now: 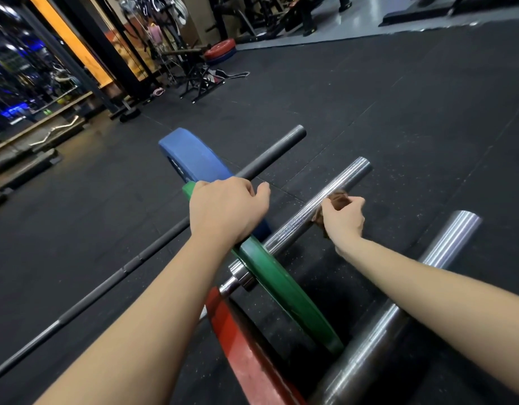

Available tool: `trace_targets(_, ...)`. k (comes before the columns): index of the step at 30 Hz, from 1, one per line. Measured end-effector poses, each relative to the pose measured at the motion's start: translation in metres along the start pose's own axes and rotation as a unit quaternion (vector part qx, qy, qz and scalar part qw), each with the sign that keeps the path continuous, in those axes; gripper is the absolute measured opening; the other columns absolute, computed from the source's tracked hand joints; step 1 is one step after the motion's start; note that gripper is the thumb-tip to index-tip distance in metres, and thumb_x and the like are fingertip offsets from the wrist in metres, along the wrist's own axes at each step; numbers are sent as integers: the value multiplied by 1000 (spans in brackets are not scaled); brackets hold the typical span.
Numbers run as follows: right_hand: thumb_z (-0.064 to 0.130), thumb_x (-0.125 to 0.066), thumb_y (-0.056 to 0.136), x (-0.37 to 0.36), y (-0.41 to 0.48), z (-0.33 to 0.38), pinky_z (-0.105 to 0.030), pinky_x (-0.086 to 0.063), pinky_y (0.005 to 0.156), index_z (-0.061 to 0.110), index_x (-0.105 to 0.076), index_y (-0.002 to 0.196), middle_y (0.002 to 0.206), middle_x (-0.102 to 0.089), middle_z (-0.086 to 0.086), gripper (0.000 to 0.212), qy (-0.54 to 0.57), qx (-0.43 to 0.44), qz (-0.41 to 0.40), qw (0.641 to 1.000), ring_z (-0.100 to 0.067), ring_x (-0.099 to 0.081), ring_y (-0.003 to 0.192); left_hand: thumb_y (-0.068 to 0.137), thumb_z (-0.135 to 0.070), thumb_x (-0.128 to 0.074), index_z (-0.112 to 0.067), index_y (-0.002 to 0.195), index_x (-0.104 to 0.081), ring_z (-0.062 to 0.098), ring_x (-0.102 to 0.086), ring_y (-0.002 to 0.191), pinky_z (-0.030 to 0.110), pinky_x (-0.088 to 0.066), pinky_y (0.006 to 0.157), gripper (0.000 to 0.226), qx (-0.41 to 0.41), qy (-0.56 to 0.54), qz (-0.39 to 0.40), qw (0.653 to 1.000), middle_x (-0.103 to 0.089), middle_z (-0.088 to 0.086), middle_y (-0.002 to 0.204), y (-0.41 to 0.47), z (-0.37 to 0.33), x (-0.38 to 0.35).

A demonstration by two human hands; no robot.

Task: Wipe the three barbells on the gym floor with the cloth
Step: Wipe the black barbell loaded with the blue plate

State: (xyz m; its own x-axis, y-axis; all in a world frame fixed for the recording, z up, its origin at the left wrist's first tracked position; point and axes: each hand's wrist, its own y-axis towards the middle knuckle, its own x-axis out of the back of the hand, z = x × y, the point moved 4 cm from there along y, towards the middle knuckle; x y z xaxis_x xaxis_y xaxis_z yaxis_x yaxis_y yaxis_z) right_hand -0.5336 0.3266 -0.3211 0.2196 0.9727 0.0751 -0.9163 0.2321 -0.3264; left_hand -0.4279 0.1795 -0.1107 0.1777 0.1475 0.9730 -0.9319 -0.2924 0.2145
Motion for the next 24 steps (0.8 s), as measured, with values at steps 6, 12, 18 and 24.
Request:
trace_targets(6,47,-69,84,-7,-23,-3,-35,-50,76,23,-42,113,99,-59,2,46,-161,60,85,981,-25,-59,91,104,-48,-34,-14,68,-56,14,-37,58,34,-29,76,55,14,-6,10,1000,-64,7,65,2,2,1)
trace_targets(12,39,-73,82,0,-14,0,-41,-57,84,21,-45,111,93,-58,6,44,-74,48,40,995,-18,-62,88,105,-47,-34,-7,77,-66,14,-33,57,34,-29,75,58,13,9,11,1000,-67,9,68,-1,-1,1)
trace_targets(18,48,-70,85,4,-14,2,-31,-48,71,21,-47,115,105,-61,-2,47,-98,27,63,993,-23,-62,93,105,-46,-34,-14,68,-55,13,-36,57,34,-31,76,53,9,8,3,1000,-65,7,65,-5,-3,3)
trace_targets(24,54,-72,73,-25,-45,-13,-34,-55,80,28,-55,98,94,-66,4,39,-248,134,253,926,-19,-65,89,104,-44,-35,-8,73,-62,14,-38,60,34,-33,74,55,17,7,7,1000,-67,8,68,0,0,1)
